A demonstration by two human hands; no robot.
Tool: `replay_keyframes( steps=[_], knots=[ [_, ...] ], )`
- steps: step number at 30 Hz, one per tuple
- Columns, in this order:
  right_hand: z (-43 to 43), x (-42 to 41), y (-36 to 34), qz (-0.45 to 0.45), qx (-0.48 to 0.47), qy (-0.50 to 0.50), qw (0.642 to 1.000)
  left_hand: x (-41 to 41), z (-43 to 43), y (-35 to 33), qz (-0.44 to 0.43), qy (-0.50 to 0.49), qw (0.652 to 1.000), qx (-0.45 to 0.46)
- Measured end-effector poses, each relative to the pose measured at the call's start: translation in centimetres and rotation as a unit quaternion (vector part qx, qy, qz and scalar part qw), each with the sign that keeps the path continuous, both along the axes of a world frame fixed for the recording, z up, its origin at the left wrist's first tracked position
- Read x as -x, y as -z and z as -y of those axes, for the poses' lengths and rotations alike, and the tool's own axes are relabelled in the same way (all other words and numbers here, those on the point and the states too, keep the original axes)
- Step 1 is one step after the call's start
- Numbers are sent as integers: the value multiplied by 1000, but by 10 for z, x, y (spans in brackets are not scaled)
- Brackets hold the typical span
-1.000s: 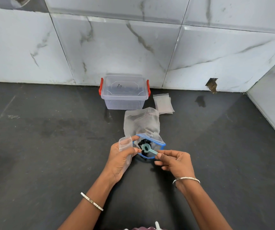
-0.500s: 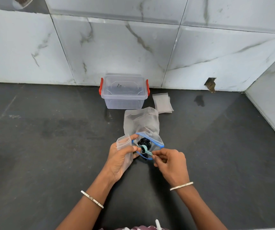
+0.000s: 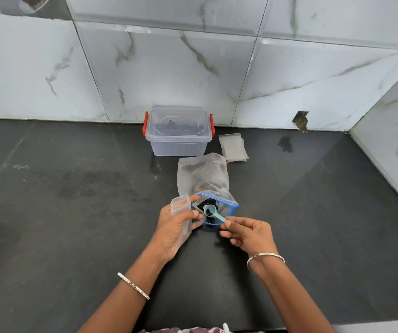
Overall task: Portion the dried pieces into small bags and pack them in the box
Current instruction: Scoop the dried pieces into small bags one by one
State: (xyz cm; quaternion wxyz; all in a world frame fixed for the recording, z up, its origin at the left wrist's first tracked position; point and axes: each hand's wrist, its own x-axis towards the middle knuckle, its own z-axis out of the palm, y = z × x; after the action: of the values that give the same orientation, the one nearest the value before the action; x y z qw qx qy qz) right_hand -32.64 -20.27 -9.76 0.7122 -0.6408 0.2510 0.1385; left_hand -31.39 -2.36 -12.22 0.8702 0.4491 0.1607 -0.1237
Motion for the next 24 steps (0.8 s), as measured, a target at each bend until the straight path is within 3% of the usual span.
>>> replay_keyframes(
  steps=[5, 10, 14, 16, 18, 21, 24],
  knots=[
    [5, 12, -16, -20, -60, 28, 998, 8, -5, 7, 52, 13, 988, -147],
    [7, 27, -52, 16, -38, -6, 999, 14, -12, 17, 120, 27, 932, -341],
    [0, 35, -70, 102, -2, -53, 993, 19, -8, 19, 151, 18, 910, -386],
    [-10, 36, -70, 161, 61, -95, 981, 19, -6, 24, 158, 11, 913, -377],
    [-20, 38, -59, 253, 218, -136, 933, 19, -4, 27, 156, 4, 923, -352],
    [-26, 42, -37, 400, 501, -207, 739, 20, -4, 27, 145, -12, 934, -325],
    [-29, 49, -27, 474, 574, -195, 639, 20, -6, 28, 139, -25, 939, -315]
  ],
)
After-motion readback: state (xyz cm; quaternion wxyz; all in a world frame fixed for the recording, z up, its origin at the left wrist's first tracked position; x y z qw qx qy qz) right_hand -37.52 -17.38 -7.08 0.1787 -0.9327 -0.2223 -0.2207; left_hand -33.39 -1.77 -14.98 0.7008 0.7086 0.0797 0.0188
